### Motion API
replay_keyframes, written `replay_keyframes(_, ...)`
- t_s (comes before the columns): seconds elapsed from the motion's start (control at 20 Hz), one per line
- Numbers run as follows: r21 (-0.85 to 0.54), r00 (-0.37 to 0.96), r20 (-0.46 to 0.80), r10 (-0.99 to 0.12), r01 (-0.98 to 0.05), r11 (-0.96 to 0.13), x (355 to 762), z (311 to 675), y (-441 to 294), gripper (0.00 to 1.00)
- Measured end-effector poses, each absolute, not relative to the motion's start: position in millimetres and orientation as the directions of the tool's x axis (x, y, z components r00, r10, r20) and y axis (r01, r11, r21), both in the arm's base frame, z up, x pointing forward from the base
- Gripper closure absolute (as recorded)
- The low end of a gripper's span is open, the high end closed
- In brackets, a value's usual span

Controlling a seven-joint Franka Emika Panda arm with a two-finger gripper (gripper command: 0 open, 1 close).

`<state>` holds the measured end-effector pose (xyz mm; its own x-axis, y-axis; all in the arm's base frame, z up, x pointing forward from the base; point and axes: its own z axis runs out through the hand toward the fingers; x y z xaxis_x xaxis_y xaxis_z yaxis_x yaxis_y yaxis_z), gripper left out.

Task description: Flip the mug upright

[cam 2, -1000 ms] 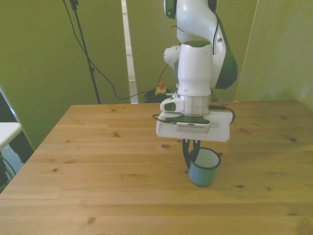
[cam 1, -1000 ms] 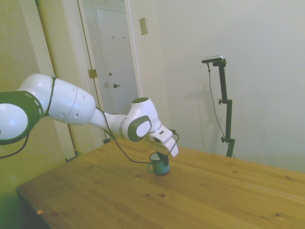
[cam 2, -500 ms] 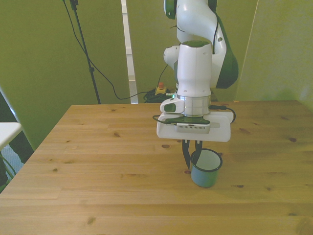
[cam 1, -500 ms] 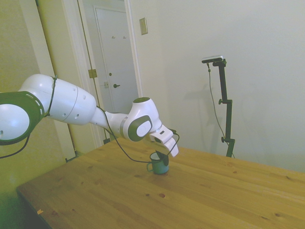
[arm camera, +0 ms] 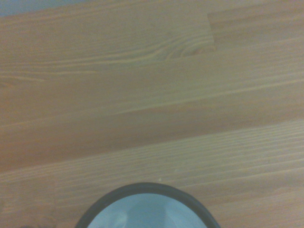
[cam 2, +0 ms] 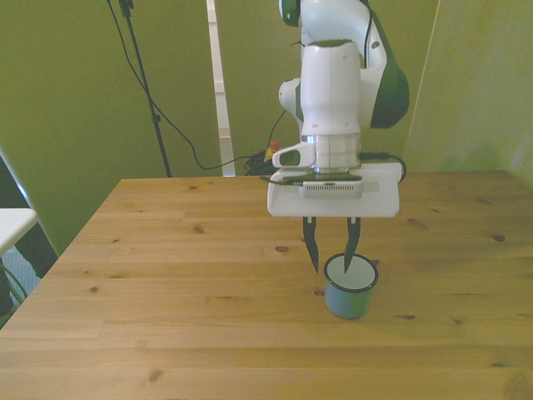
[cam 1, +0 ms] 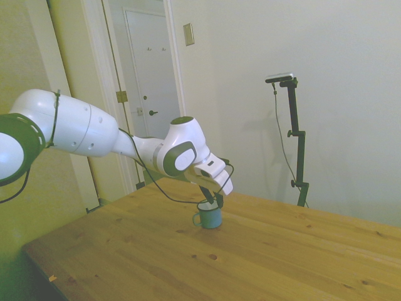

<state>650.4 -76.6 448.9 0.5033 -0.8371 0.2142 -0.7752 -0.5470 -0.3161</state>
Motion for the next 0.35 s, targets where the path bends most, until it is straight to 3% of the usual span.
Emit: replay_keyframes(0.35, -0.326, 0.55, 0.191, -0.813, -0.746, -0.581, 599.6, 510.7, -45.1, 0.0)
